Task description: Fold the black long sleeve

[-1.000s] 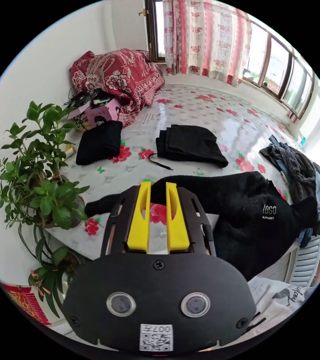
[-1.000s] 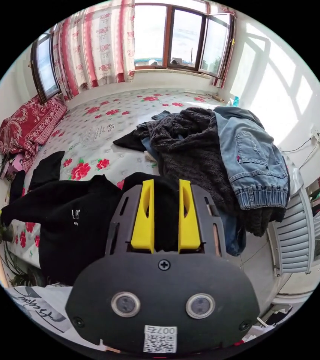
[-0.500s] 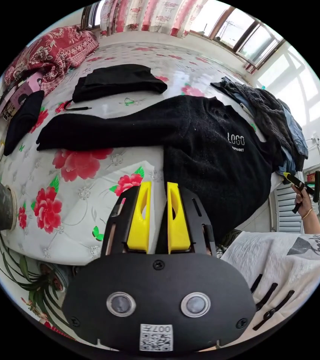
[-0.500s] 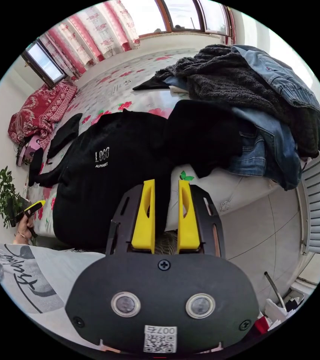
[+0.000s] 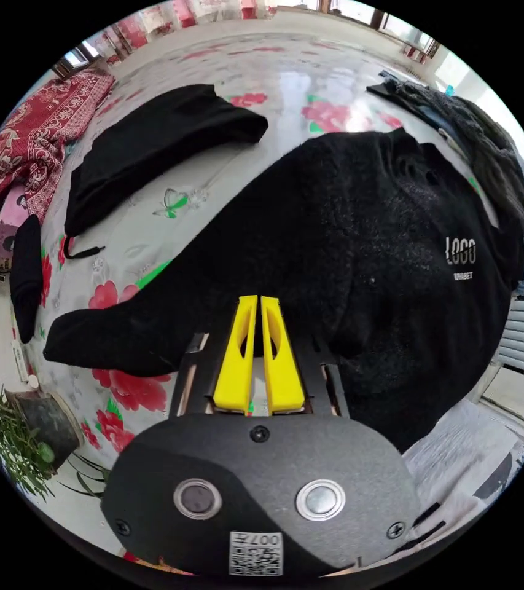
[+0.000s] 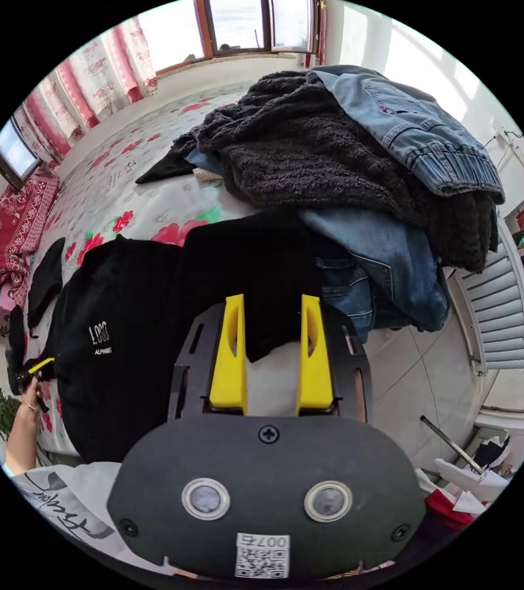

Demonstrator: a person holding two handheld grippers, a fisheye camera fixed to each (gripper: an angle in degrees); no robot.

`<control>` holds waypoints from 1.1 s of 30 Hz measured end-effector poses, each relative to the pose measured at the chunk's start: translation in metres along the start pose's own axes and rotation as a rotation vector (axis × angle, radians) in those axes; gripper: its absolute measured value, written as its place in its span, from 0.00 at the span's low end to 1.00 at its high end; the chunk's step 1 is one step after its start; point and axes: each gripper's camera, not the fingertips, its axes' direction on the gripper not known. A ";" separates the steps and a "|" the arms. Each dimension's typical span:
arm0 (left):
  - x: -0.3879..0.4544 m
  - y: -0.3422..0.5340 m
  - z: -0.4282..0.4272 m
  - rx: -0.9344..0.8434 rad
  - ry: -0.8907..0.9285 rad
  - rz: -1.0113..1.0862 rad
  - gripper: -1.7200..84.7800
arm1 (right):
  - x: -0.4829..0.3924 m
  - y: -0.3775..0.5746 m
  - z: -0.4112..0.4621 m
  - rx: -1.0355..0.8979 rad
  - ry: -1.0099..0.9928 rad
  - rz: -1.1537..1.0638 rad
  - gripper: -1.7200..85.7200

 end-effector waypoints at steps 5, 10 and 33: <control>0.002 0.001 0.005 -0.006 -0.140 0.014 0.01 | 0.023 -0.018 0.061 -0.149 0.039 0.062 0.11; -0.034 0.002 0.007 -0.066 -0.199 -0.076 0.01 | 0.002 -0.025 0.051 -0.089 -0.001 -0.060 0.06; -0.124 -0.022 -0.064 0.237 0.076 -0.339 0.08 | -0.190 0.007 -0.008 0.179 -0.207 -0.598 0.06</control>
